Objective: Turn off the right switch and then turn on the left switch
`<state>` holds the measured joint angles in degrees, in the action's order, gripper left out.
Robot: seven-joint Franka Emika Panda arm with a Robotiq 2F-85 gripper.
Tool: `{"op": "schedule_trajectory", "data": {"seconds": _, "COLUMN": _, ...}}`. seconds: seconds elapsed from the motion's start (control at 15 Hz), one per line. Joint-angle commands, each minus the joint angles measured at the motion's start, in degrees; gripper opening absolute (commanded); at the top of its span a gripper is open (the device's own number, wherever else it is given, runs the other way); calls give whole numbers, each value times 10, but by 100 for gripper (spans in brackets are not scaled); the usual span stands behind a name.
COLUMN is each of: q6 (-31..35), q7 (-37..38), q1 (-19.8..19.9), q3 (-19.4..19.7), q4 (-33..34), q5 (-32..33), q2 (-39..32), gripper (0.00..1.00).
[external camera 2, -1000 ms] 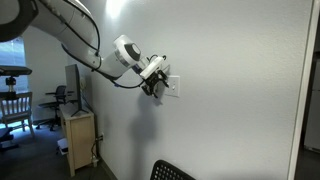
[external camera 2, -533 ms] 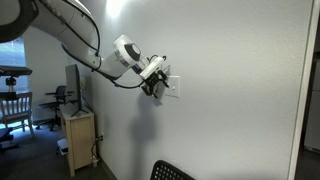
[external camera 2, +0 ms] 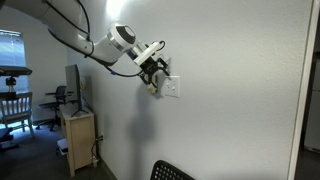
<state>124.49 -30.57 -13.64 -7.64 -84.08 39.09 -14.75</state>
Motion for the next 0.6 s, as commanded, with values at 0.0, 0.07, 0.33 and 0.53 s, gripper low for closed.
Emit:
{"op": "schedule_trajectory", "data": {"seconds": 0.0, "q6": -25, "q7": 29, "q1": 6, "q3": -2, "q4": -23, "q5": 0, "q2": 43, "gripper": 100}}
{"op": "schedule_trajectory", "data": {"seconds": 0.07, "q6": -31, "q7": 38, "q1": 6, "q3": -3, "q4": -22, "q5": -2, "q2": 48, "gripper": 100}}
{"op": "schedule_trajectory", "data": {"seconds": 0.33, "q6": -69, "q7": 80, "q1": 4, "q3": -5, "q4": -16, "q5": -9, "q2": 53, "gripper": 100}}
{"op": "schedule_trajectory", "data": {"seconds": 0.53, "q6": -61, "q7": 77, "q1": 4, "q3": -8, "q4": -1, "q5": -1, "q2": 40, "gripper": 100}}
